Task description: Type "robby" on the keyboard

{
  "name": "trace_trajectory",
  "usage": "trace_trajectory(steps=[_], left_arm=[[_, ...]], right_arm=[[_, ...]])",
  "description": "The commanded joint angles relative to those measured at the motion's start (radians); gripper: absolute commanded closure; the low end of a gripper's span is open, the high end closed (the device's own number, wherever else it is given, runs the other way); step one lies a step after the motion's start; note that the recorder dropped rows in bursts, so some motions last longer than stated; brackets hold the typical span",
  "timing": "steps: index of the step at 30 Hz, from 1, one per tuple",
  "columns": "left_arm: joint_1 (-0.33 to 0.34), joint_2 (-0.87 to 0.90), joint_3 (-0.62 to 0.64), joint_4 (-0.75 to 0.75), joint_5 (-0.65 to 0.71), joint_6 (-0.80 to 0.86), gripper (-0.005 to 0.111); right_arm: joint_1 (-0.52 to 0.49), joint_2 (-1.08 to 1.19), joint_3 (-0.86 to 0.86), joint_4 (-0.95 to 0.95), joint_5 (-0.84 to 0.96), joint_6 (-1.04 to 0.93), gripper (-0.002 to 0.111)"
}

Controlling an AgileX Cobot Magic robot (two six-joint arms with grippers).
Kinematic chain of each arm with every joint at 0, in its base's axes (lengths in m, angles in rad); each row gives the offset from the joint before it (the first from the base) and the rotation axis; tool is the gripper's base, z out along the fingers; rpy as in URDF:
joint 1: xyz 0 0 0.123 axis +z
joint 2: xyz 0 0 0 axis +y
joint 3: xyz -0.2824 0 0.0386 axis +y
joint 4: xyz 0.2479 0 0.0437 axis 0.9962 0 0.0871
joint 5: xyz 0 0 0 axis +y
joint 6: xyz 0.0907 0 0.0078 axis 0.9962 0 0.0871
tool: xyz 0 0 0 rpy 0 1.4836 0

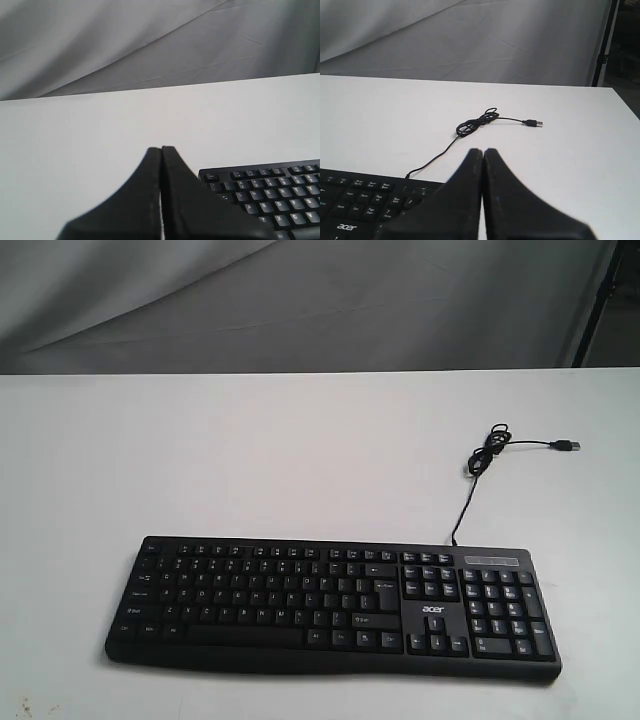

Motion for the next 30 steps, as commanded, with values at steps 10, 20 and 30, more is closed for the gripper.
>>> trace_trajectory(steps=[10, 20, 30], left_arm=[[-0.006, -0.003, 0.004, 0.005, -0.007, -0.003, 0.107], [-0.006, -0.003, 0.004, 0.005, -0.007, -0.003, 0.107], [-0.006, -0.003, 0.004, 0.005, -0.007, -0.003, 0.107]], right_arm=[[-0.007, -0.005, 0.003, 0.006, -0.015, 0.006, 0.108], [-0.007, -0.005, -0.059, 0.065, 0.061, 0.005, 0.108], [-0.007, 0.251, -0.47, 0.026, 0.177, -0.019, 0.108]])
